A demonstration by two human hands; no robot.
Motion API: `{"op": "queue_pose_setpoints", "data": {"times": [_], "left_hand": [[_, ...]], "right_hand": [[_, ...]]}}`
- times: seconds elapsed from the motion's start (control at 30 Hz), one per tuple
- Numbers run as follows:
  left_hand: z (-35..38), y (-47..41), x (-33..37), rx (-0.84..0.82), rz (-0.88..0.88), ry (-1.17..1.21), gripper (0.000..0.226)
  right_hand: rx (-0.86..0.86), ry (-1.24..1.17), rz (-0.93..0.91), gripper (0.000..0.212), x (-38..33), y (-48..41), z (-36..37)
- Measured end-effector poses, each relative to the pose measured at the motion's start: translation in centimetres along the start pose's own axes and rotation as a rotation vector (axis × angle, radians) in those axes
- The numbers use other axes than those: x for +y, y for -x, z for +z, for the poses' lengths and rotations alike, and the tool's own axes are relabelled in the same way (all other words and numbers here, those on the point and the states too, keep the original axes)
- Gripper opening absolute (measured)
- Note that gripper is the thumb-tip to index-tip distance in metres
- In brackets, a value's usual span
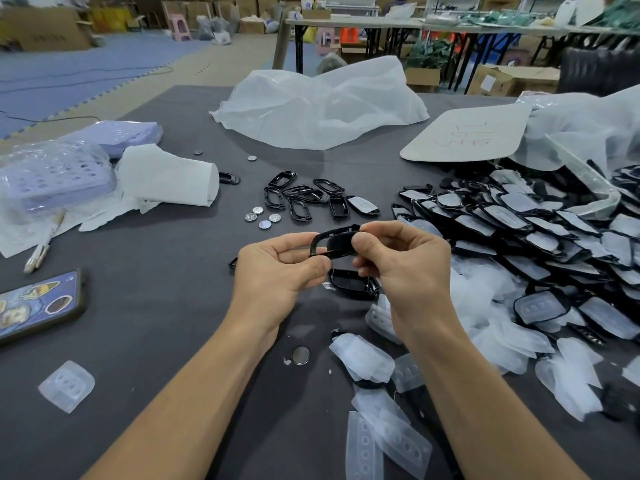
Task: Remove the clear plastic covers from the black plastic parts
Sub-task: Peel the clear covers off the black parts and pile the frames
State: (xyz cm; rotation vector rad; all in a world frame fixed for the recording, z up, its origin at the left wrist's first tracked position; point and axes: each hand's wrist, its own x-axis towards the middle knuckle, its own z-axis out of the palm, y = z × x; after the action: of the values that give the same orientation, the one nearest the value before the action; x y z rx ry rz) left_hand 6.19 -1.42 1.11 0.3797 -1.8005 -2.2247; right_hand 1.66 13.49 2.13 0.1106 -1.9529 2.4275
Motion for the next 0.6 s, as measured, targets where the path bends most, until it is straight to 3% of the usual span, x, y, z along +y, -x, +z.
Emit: {"op": "queue_pose_setpoints", "data": {"times": [0.23,0.37,0.47,0.6], "left_hand": [[-0.4,-0.4,-0.6,0.103,0.009,-0.175,0.028],[-0.2,-0.3,-0.5,0.06,0.012,-0.205,0.025],[0.1,0.2,-0.1,-0.073,0.044,-0.178,0.026],[0.0,0.5,0.2,-0.136,0.025,-0.144,0.027]], "right_hand": [[0.102,0.335,-0.265,0.02,0.1,-0.1,-1.0],[-0.003,0.454,-0.415,0.025,-0.1,0.1,-0.8],[-0.128,0.584,-0.544,0.027,0.1,0.8,-0.2],[-0.188,0.637,-0.528,0.038,0.2,1.0,-0.2]]}}
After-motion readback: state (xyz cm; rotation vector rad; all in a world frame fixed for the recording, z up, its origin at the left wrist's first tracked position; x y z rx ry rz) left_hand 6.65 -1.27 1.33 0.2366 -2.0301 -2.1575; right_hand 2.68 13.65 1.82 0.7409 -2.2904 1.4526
